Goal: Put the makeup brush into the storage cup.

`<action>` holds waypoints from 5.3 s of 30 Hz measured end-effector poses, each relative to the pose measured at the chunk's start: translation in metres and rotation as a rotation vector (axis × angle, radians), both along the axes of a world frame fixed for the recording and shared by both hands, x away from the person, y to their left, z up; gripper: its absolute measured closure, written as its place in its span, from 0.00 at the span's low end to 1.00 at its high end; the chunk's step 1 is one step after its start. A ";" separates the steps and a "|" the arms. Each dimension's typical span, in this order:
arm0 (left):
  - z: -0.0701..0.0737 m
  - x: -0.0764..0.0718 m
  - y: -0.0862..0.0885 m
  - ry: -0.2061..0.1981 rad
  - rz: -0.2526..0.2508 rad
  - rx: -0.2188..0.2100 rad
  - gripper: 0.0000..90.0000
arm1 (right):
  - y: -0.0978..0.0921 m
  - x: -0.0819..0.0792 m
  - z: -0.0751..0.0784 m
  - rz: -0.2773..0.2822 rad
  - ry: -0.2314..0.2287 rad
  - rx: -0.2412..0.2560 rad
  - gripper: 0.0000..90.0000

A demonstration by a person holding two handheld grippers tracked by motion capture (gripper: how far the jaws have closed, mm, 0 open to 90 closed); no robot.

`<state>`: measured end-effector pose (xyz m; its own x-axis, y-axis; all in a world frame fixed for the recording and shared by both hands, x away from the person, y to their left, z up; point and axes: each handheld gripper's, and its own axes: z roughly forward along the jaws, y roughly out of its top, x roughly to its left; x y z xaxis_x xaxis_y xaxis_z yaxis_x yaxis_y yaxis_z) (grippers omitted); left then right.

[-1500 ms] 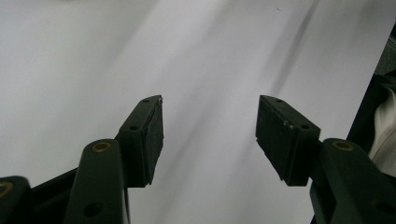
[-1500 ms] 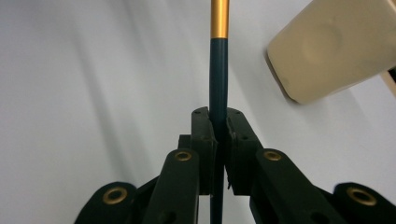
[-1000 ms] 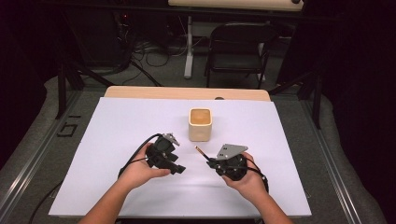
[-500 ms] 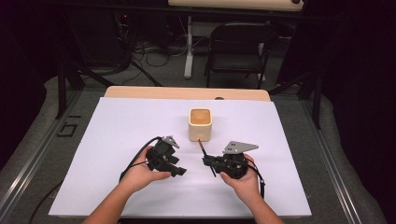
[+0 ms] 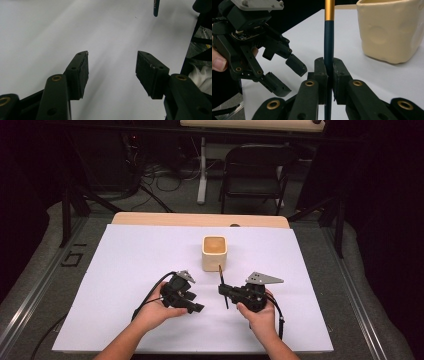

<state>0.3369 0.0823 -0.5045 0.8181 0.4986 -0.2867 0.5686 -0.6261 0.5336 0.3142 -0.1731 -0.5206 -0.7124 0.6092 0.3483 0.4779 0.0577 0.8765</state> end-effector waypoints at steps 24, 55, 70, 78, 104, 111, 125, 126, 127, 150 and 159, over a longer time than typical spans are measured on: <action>-0.006 -0.004 -0.008 0.055 0.051 -0.141 0.65 | 0.003 -0.001 -0.005 -0.050 0.009 0.058 0.93; -0.016 -0.009 -0.027 0.111 0.102 -0.314 0.81 | 0.014 -0.004 -0.007 -0.065 0.011 0.124 0.93; -0.017 -0.009 -0.029 0.110 0.102 -0.328 0.90 | 0.018 -0.006 -0.008 -0.050 0.022 0.135 0.93; -0.017 -0.010 -0.029 0.116 0.107 -0.326 0.94 | 0.018 -0.006 -0.008 -0.049 0.020 0.135 0.93; -0.013 -0.012 -0.026 0.015 0.093 -0.202 0.95 | 0.016 -0.006 -0.008 -0.053 0.030 0.116 0.79; -0.009 -0.014 -0.025 -0.068 0.092 -0.113 0.95 | 0.015 -0.007 -0.006 -0.035 0.017 0.093 0.71; -0.011 -0.016 -0.024 -0.131 0.078 -0.013 0.95 | 0.014 -0.010 0.000 -0.035 -0.030 0.022 0.62; -0.011 -0.016 -0.024 -0.132 0.072 -0.010 0.95 | 0.014 -0.010 0.000 -0.039 -0.032 0.018 0.62; -0.011 -0.017 -0.024 -0.134 0.073 -0.005 0.95 | 0.014 -0.010 0.000 -0.042 -0.034 0.013 0.62; -0.014 -0.021 -0.027 -0.172 0.049 0.053 0.95 | 0.007 -0.009 0.007 -0.042 -0.045 0.009 0.69; -0.014 -0.024 -0.030 -0.187 0.041 0.067 0.95 | 0.004 -0.008 0.008 -0.032 -0.009 0.056 0.73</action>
